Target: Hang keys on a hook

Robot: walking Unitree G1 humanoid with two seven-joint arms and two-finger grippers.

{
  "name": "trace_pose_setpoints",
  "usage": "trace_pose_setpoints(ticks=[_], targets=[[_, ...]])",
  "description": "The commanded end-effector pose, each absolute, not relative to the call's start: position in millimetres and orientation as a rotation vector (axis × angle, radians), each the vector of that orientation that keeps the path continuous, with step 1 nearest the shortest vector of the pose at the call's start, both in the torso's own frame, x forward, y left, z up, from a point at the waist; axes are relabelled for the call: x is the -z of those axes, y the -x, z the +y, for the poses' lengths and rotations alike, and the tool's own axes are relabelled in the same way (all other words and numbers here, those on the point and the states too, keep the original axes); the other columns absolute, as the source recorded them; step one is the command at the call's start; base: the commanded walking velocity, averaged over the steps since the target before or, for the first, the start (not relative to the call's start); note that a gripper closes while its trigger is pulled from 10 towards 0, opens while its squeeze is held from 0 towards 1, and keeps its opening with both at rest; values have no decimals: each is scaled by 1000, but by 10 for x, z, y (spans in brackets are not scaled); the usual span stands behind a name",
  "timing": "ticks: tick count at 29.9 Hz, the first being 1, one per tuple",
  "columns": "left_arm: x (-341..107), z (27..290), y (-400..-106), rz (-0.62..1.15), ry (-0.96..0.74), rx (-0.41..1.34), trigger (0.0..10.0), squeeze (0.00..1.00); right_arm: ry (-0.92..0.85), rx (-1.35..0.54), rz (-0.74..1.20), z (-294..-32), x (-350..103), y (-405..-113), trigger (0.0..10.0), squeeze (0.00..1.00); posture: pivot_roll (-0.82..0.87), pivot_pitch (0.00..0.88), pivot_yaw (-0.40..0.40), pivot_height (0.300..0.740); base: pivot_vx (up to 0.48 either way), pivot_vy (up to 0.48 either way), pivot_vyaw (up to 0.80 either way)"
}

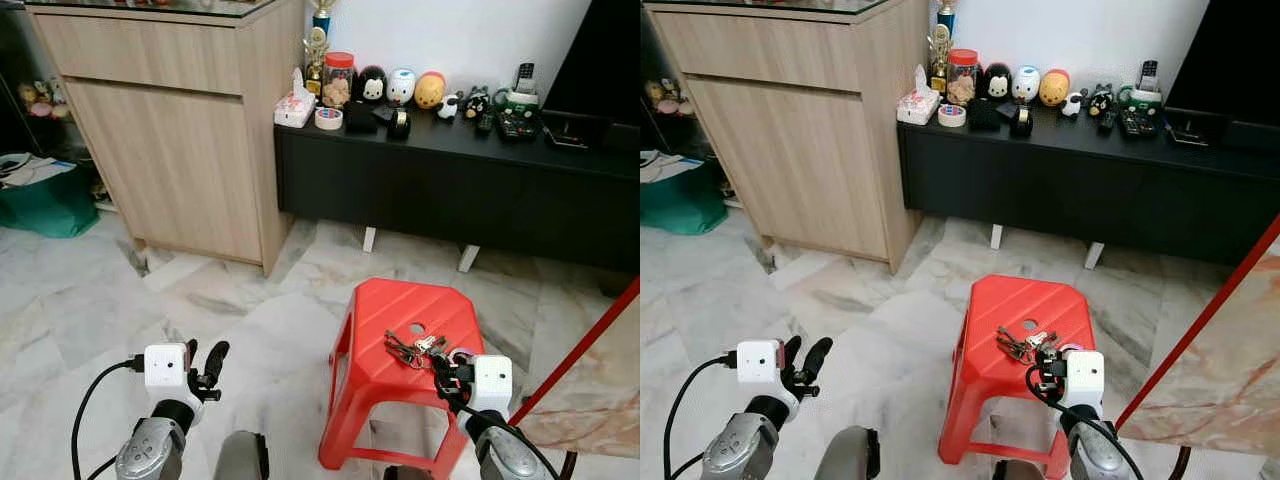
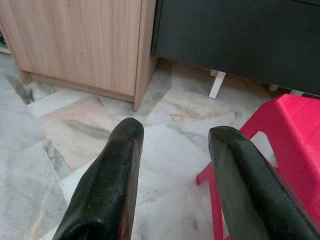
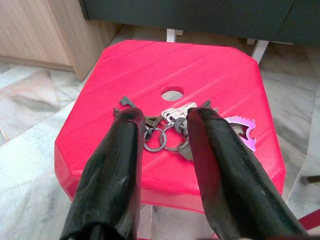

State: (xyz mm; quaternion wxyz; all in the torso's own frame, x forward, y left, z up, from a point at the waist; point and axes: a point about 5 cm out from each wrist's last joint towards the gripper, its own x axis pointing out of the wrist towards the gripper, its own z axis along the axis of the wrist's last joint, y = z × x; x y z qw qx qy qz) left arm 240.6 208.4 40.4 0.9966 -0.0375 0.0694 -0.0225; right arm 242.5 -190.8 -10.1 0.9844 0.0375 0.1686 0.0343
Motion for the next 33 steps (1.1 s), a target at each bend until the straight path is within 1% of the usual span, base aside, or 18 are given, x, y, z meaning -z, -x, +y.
trace_pose_setpoints(ticks=[1, 5, 7, 11, 20, 26, 30, 33], targets=[[-400, 2072, -2419, 151, 72, 48, 10000, 0, -82, -59, 357, -1934, 113, -2427, 10000, 0, 71, 0, -55, 605, 0, 0, 0], [-403, 2064, -2426, 150, 75, 50, 10000, 0, -75, -49, 372, -1935, 119, -2445, 10000, 0, 69, 0, -54, 600, 0, 0, 0], [-404, 2052, -2428, 149, 78, 52, 10000, 0, -72, -43, 361, -1949, 107, -2450, 10000, 0, 68, 0, -53, 586, 0, 0, 0], [-403, 2049, -2427, 149, 78, 53, 10000, 0, -76, -40, 342, -1964, 91, -2442, 10000, 0, 70, 0, -54, 586, 0, 0, 0], [-406, 2061, -2427, 146, 74, 47, 10000, 0, -78, -44, 341, -1956, 85, -2453, 10000, 0, 70, 0, -54, 586, 295, 0, 0], [-413, 2066, -2439, 143, 72, 48, 10000, 0, -50, -67, 341, -1928, 78, -2473, 10000, 0, 69, 0, -52, 586, 330, 0, 0], [-415, 2067, -2444, 142, 71, 49, 10000, 0, -51, -71, 338, -1920, 76, -2476, 10000, 0, 69, 0, -52, 586, 335, 0, 511], [-420, 2067, -2451, 140, 69, 52, 10000, 0, -57, -74, 335, -1912, 75, -2476, 10000, 0, 68, 0, -51, 586, 339, 0, 0]])
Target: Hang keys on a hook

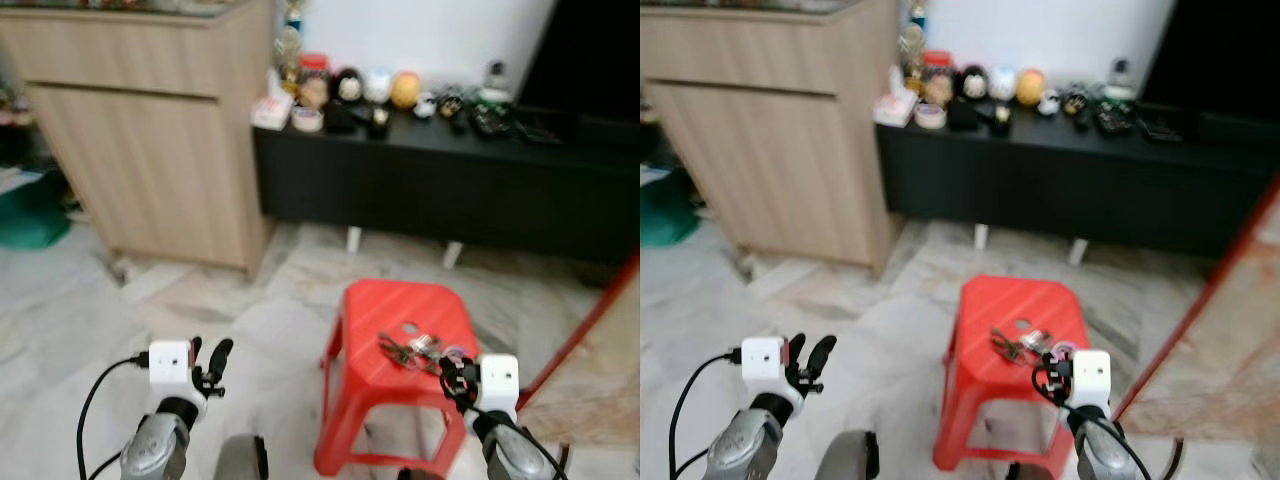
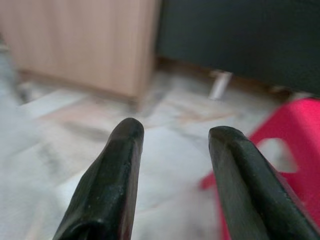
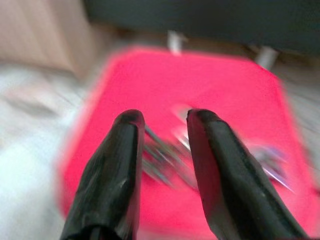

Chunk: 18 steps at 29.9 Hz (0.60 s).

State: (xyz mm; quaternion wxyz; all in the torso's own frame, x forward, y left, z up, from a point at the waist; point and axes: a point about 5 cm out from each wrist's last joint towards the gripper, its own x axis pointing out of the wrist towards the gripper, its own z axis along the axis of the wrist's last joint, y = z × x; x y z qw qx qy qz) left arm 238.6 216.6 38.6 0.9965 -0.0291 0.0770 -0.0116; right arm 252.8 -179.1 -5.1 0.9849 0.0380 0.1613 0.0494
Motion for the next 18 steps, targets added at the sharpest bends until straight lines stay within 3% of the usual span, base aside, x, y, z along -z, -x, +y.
trace_pose_setpoints(ticks=[1, 8, 18], targets=[[-420, 2067, -2451, 140, 69, 52, 10000, 0, -57, -74, 335, -1912, 75, -2476, 10000, 0, 68, 0, -51, 586, 337, 0, 0], [-422, 2058, -2458, 139, 67, 59, 10000, 0, -59, -81, 329, -1902, 72, -2475, 10000, 0, 65, 0, -45, 586, 344, 0, 405], [-395, 2038, -2427, 159, 71, 80, 10000, 0, -41, -64, 387, -1963, 144, -2438, 10000, 0, 70, 0, -48, 586, 0, 0, 0]])
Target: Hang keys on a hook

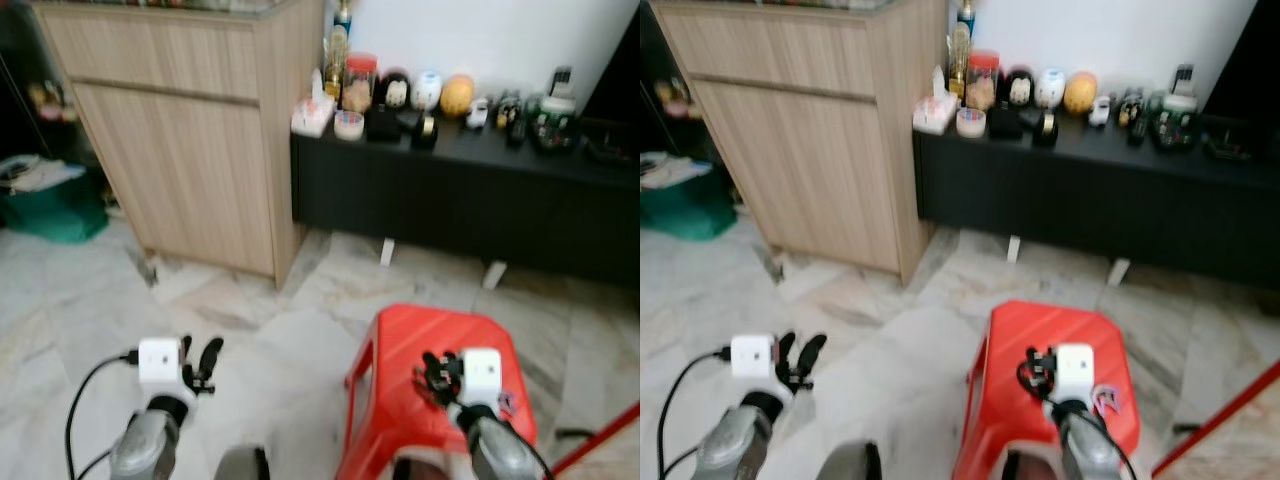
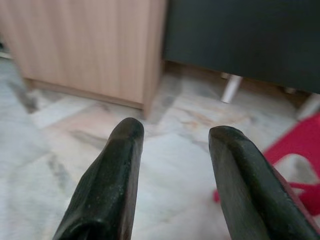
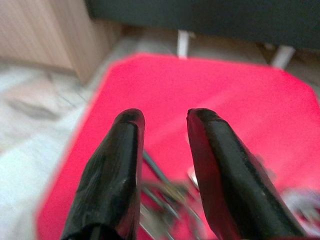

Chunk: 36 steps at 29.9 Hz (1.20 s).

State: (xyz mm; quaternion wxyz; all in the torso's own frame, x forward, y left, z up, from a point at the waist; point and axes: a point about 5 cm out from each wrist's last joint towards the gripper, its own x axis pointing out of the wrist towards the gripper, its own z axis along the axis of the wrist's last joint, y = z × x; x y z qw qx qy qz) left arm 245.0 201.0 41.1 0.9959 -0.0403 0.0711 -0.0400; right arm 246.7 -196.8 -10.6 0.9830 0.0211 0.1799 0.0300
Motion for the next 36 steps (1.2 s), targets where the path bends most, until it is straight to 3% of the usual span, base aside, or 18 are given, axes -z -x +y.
trace_pose_setpoints(ticks=[1, 11, 36], targets=[[-389, 2036, -2420, 163, 71, 80, 10000, 0, -29, -65, 398, -1983, 152, -2443, 10000, 0, 70, 0, -48, 586, 0, 0, 0], [-412, 2048, -2434, 150, 76, 70, 10000, 0, -23, -44, 387, -2023, 106, -2523, 10000, 0, 71, 0, -49, 586, 0, 0, 0], [-383, 2081, -2363, 174, 62, 59, 10000, 0, -18, 18, 392, -2093, 88, -2597, 10000, 0, 102, 0, -63, 586, 215, 0, 0]])
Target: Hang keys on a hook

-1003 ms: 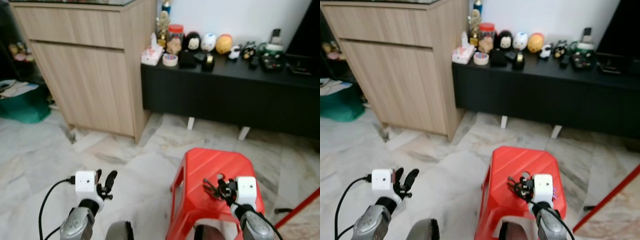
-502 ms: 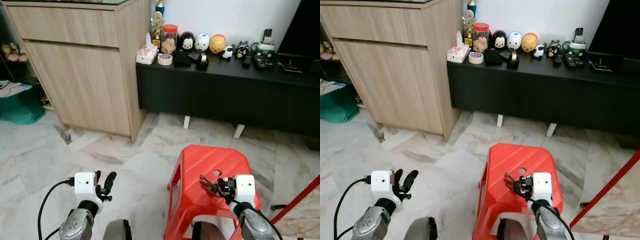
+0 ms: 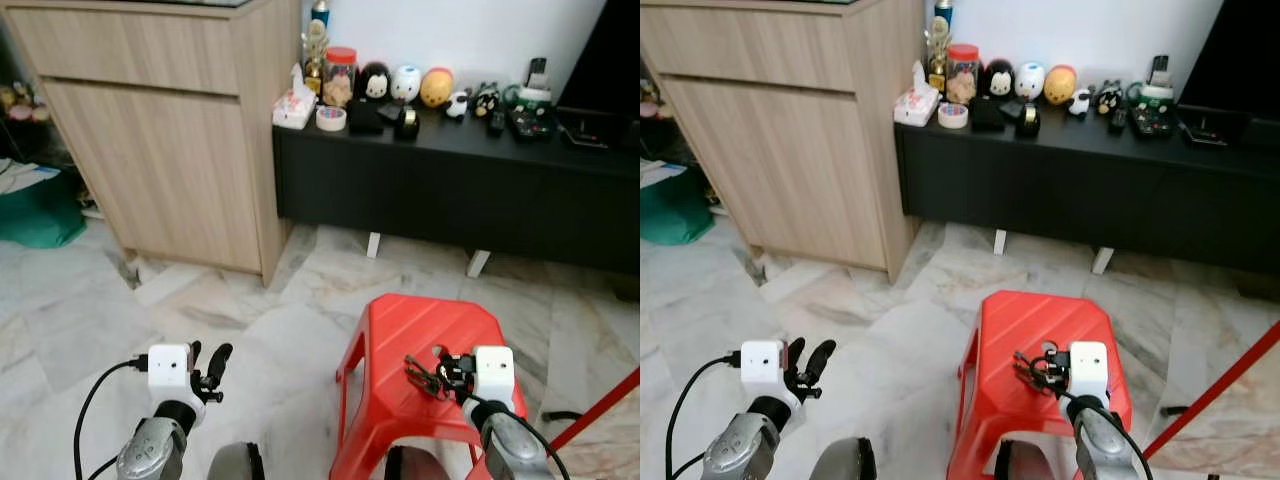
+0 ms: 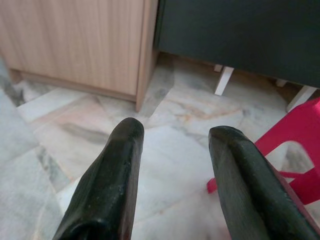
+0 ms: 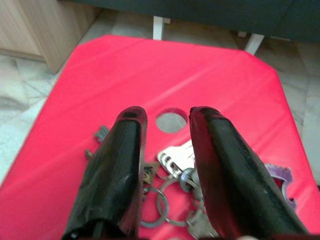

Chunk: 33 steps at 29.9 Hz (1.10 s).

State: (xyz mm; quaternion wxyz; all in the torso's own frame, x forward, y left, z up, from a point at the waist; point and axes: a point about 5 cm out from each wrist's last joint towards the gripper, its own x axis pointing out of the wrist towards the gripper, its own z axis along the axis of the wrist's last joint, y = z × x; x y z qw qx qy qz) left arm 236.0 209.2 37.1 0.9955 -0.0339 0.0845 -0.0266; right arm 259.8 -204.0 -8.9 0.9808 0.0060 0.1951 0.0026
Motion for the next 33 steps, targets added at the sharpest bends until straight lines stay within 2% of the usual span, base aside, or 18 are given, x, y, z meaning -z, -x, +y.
trace_pose_setpoints(ticks=[1, 12, 24, 33], targets=[[-383, 2082, -2363, 174, 62, 60, 10000, 0, -18, 20, 392, -2094, 87, -2599, 10000, 0, 102, 0, -63, 586, 349, 0, 0], [-390, 2064, -2346, 168, 67, 67, 10000, 0, -17, 24, 392, -2103, 81, -2617, 10000, 0, 107, 0, -68, 586, 348, 0, 0], [-394, 2053, -2328, 165, 77, 60, 10000, 0, -7, 4, 400, -2110, 78, -2635, 10000, 0, 108, 0, -71, 586, 0, 0, 0], [-395, 2034, -2341, 166, 79, 71, 10000, 0, 38, -129, 484, -2049, 97, -2699, 10000, 0, 103, 0, -67, 586, 0, 0, 0]])
